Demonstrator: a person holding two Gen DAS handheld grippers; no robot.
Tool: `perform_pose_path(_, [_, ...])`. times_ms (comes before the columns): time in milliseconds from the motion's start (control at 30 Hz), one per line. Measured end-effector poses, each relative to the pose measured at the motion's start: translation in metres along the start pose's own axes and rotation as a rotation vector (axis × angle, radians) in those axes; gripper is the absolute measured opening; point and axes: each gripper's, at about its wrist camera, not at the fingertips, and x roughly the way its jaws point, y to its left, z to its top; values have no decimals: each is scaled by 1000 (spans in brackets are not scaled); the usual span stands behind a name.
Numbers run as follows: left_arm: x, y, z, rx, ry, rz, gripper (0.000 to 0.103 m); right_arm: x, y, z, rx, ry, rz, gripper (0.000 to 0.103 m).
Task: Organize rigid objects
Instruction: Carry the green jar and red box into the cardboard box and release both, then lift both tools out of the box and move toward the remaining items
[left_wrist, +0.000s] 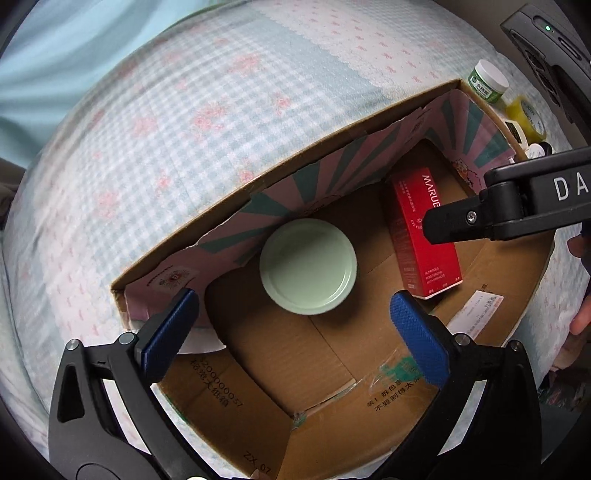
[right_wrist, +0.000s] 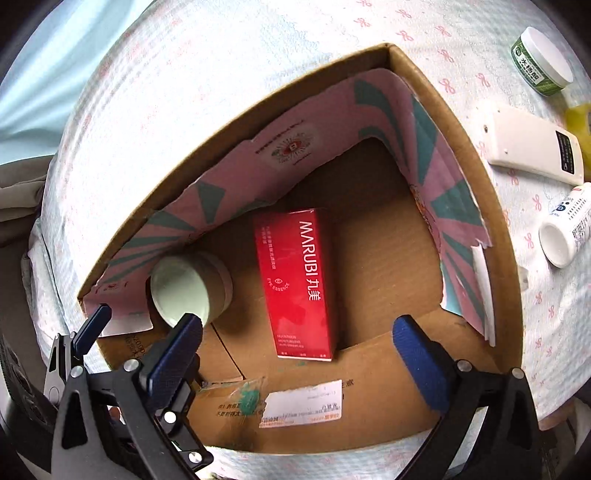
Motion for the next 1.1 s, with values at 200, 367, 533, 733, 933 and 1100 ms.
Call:
perform_pose_path(200, [-15, 9, -3, -33, -16, -8, 103, -10, 4, -10, -10, -13, 5, 103])
perform_pose_path(367, [-33, 13, -11, -65, -35, 2, 103, -24, 18, -14, -60, -34, -2, 103])
perform_pose_path(533, [-63, 16, -23, -120, -54, 21, 103, -49, 30, -24, -128, -86, -19, 103])
perform_pose_path(733, [-117, 13, -45, -218, -113, 61, 103, -88, 13, -47, -229, -157, -48, 103])
perform_pose_path(933, [-167, -7, -59, -316, -184, 74, 103, -140, -10, -75, -317, -276, -120, 103])
perform_pose_path(1100, [-195, -41, -59, -334, -222, 32, 103, -181, -46, -96, -390, -365, -220, 103])
